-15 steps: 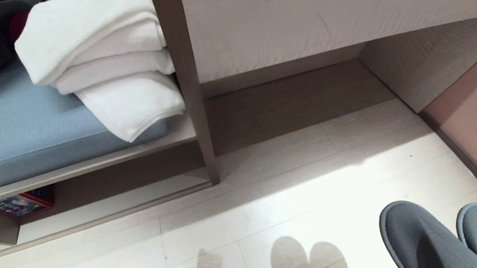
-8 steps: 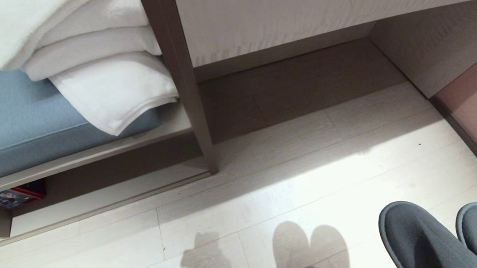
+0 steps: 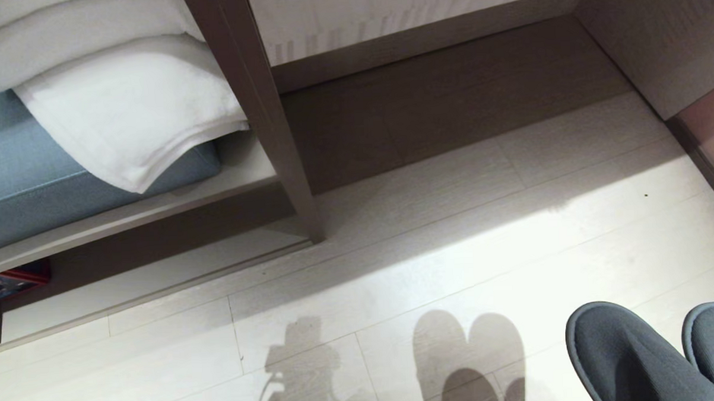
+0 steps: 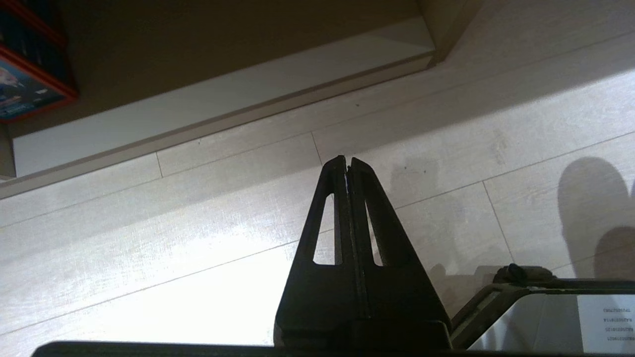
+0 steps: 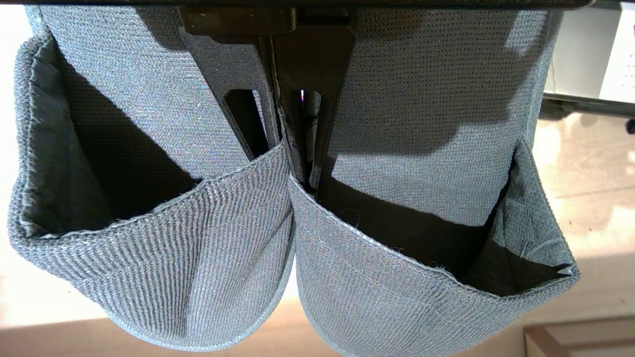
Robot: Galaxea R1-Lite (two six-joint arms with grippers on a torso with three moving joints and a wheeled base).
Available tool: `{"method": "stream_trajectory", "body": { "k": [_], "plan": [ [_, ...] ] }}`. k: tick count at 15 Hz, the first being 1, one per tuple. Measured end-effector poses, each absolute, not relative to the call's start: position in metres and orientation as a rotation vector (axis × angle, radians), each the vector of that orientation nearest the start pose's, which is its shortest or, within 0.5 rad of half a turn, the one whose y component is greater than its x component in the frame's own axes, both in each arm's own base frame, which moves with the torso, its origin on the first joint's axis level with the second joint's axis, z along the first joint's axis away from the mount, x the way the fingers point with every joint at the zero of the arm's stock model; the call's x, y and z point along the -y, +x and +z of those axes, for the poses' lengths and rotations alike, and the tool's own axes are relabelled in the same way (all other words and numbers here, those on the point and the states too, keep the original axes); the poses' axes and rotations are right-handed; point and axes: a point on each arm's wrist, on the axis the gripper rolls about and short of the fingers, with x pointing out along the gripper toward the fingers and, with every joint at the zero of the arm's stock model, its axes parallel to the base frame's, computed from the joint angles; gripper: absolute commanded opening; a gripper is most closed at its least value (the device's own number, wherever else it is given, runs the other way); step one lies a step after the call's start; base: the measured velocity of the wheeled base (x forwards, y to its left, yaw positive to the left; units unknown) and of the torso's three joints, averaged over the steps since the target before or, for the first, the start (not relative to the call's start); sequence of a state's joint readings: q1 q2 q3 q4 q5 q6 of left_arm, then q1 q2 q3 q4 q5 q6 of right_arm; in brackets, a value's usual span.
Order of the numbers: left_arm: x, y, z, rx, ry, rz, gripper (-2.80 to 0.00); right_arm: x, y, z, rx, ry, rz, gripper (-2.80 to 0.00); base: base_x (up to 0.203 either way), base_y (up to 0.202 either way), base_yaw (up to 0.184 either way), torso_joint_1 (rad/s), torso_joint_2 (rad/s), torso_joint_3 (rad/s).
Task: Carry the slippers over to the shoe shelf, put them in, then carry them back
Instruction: Place the slippers on the floor
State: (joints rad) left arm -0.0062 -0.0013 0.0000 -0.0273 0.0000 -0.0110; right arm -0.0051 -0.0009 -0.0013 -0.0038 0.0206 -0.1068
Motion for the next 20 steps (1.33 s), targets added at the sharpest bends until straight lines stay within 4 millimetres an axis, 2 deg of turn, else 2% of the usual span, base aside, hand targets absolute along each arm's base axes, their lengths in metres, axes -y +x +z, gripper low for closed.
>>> {"method": "stream_trajectory", "body": {
  "k": [20],
  "plan": [
    [-0.0001,-0.0229,0.0782,0.028,-0.011,-0.006,-2.8,-0.0006,-0.0229,0.0761,0.006,-0.108,0.015,-2.8,0.0,0.0,0.0,0.002,0.0,-0.197]
  ]
}}
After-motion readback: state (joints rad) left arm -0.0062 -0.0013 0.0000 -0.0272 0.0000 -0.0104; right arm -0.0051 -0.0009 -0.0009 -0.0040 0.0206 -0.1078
